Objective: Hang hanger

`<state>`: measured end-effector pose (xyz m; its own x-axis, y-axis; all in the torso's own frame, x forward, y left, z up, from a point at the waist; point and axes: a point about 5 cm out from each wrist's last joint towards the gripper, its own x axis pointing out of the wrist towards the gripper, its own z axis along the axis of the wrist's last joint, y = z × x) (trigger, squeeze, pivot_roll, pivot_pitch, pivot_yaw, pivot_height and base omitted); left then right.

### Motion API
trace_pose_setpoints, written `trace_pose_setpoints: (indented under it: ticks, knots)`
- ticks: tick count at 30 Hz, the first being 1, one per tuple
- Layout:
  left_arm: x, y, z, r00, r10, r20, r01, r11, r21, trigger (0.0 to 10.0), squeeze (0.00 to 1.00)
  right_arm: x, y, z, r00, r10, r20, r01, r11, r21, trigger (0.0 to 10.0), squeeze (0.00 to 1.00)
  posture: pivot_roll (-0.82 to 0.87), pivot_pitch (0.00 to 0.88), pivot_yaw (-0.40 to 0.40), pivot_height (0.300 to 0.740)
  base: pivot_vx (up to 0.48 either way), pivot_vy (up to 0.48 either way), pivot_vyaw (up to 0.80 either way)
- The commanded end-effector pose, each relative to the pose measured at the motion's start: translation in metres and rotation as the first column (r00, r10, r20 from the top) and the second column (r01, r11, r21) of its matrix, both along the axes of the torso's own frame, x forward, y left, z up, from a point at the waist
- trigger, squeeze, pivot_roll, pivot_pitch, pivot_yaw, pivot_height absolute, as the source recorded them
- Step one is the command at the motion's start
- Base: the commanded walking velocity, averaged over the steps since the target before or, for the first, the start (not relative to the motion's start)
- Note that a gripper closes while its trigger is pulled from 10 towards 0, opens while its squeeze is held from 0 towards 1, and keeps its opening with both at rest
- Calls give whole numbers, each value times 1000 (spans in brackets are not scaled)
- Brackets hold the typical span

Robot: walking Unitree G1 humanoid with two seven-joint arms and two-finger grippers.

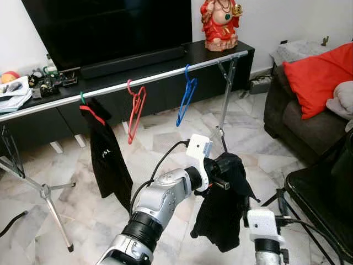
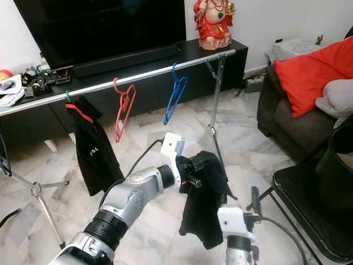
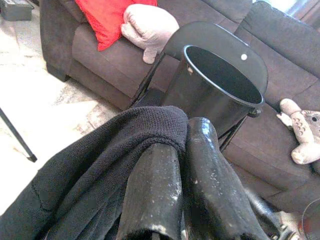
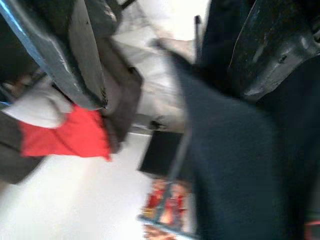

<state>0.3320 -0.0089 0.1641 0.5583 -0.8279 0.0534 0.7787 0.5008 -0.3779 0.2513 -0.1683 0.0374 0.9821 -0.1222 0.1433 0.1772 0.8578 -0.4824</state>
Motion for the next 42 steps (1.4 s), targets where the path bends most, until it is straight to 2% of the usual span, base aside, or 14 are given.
trace_pose_setpoints:
  ticks: [1,2,6,9,11,14,18,24,32,37,42]
  knots:
    - [-9,-21,13,999,-40,14,42,995,-88,10000,0,1,8,-5,997,71,-38,-72,996,-50,10000,0,-105,60,170,740,0,0,0]
    - [-9,-21,14,999,-40,14,41,995,-89,10000,0,3,10,-5,993,104,-49,-108,990,-91,10000,0,-103,57,171,740,0,0,0]
    - [-9,-21,14,999,-39,14,41,995,-90,10000,0,5,8,-5,993,107,-50,-112,987,-117,10000,0,-103,57,171,740,0,0,0]
    - [-9,-21,14,999,-40,14,41,995,-92,10000,0,11,0,-1,998,64,-20,-67,982,-176,10000,0,-103,57,171,740,0,0,0]
    - [-9,-21,14,999,-40,14,41,995,-92,10000,0,12,-1,0,998,58,-13,-60,982,-180,10000,0,-103,57,171,740,0,0,0]
    - [-9,-20,14,999,-41,14,42,995,-90,10000,0,19,-7,11,998,19,58,-6,978,-209,10000,0,-95,55,172,740,0,0,0]
    - [-9,-20,14,999,-42,14,43,995,-90,10000,0,20,-7,11,997,17,69,-1,975,-221,10000,0,-95,55,172,740,0,0,0]
    - [-10,-20,14,999,-45,16,46,995,-91,10000,0,25,3,14,992,97,87,-67,953,-297,10000,0,-88,50,172,740,0,0,0]
    - [-10,-20,13,999,-48,15,49,995,-88,10000,0,32,13,16,978,195,72,-161,930,-330,10000,0,-85,46,173,740,0,0,0]
    - [-10,-20,13,999,-48,15,49,995,-88,10000,0,36,9,22,980,165,111,-114,922,-370,10000,0,-83,48,172,740,0,0,0]
    - [-11,-20,13,999,-50,15,51,995,-88,10000,0,38,3,26,981,109,158,-45,930,-365,10000,0,-83,49,174,740,0,0,0]
